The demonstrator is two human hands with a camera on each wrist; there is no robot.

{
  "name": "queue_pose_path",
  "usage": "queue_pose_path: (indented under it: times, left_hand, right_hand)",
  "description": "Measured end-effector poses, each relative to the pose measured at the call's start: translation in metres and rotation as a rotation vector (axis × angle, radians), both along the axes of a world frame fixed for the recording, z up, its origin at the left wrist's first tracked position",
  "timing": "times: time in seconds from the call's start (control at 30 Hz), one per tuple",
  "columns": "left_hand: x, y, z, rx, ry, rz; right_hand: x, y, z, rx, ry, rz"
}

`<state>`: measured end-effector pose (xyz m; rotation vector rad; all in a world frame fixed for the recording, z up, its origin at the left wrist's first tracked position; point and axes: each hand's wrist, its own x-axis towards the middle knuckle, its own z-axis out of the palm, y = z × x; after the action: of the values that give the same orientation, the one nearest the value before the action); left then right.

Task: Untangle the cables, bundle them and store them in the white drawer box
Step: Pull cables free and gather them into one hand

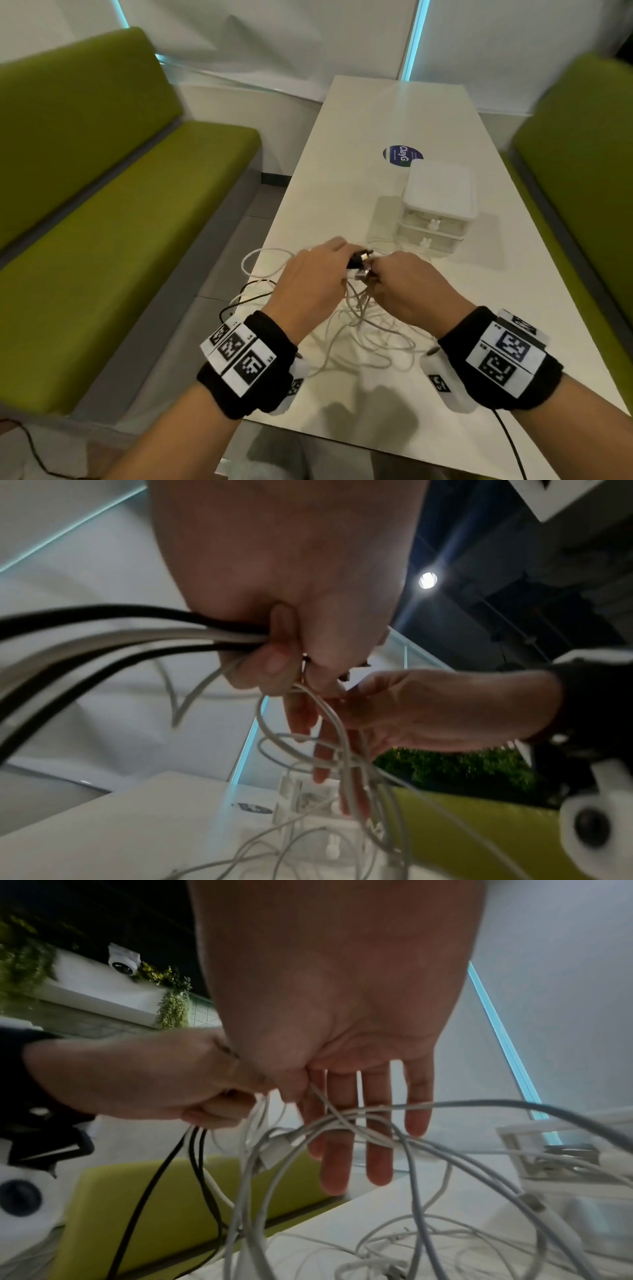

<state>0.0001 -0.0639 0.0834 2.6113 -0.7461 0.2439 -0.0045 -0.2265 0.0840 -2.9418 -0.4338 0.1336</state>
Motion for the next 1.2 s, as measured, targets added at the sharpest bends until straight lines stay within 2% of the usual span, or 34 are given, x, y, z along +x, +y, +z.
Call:
queue_pose_path:
  times: [0.07,0.13,0.27,0.43,0.53,0.63,0.73,0.9,1.03,1.13,1.2]
  left_hand:
    - [0.0,-0.001,-0.005,0.153,0.039,0.044]
    - [-0.001,0.001,-0.004,0.151,0.034,0.052]
    - [0.001,0.006,0.008,-0.023,-0.034,0.065]
    - [0.004,0.016,0.034,-0.522,-0.026,0.164]
    - [0.019,0.034,0.036,-0.661,-0.073,0.244]
    - [0.025,0.048,0.028,-0.744,-0.096,0.293]
    - [0.024,0.057,0.024,-0.809,-0.113,0.335]
    - [0.03,0.074,0.017,-0.845,-0.133,0.416]
    - [0.029,0.085,0.016,-0.906,-0.194,0.44]
    - [0.04,0.103,0.019,-1.015,-0.2,0.558]
    - [0.044,0.11,0.016,-0.965,-0.163,0.591]
  right_hand:
    - [-0.005,-0.001,0.001,-0.044,0.004,0.0]
    - [-0.006,-0.003,0.0,-0.016,0.009,-0.016]
    - [-0.001,-0.004,-0.008,0.032,-0.104,-0.004]
    - [0.008,-0.015,-0.009,0.148,-0.161,-0.081]
    - [0.007,-0.024,-0.006,0.264,-0.201,-0.131]
    - [0.008,-0.026,-0.004,0.278,-0.207,-0.154]
    - [0.011,-0.027,-0.01,0.221,-0.141,-0.18]
    - [0.009,-0.035,-0.019,0.33,-0.088,-0.227]
    - [0.008,-0.043,-0.017,0.399,-0.18,-0.342]
    - [0.01,-0.06,-0.01,0.356,-0.328,-0.448]
    - [0.012,-0.069,-0.005,0.292,-0.391,-0.471]
